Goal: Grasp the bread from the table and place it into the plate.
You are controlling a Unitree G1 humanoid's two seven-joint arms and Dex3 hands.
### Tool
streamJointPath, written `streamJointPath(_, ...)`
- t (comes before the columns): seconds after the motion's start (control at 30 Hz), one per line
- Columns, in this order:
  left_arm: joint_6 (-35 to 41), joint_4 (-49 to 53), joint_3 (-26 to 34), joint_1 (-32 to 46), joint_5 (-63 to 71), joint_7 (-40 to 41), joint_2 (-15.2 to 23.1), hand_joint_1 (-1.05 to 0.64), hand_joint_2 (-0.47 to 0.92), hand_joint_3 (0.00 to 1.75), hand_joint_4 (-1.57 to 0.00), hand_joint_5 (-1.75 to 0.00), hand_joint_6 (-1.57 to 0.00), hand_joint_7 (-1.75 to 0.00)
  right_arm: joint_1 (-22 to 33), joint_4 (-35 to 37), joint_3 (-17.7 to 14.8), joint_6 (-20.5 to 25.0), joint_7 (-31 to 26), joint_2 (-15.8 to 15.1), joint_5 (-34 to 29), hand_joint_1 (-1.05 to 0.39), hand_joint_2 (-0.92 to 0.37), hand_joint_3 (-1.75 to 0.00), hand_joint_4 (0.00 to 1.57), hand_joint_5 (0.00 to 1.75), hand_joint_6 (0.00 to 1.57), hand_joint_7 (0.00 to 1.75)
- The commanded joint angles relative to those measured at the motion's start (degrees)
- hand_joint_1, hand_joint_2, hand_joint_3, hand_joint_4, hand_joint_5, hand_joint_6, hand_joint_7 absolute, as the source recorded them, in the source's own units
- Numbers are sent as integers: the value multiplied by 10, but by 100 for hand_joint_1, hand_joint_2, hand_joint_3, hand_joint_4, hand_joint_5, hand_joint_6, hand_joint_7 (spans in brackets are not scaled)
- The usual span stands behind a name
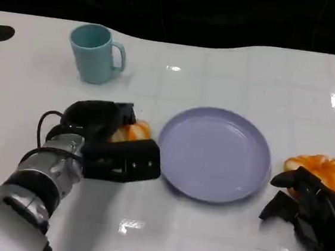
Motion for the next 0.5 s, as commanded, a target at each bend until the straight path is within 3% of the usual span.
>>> streamJointPath(0.03,-8,-24,29,-22,-30,30,7,-15,67,79,-83,-174,-59,-174,2,19,-2,4,-1,-6,-3,-54,-92,-25,66,157,63,118)
streamJointPath(0.27,-31,-45,41,-28,-43,40,9,-14,50,109,-88,-175,-66,-175,2,14,1,9,-7,-4,-6,-53,-92,-28,65,157,62,121)
streamJointPath(0.5,-47,-69,41,-34,-47,30,6,-16,49,114,-89,-175,-68,-175,1,14,2,7,-8,-4,-7,-53,-92,-28,66,157,63,123)
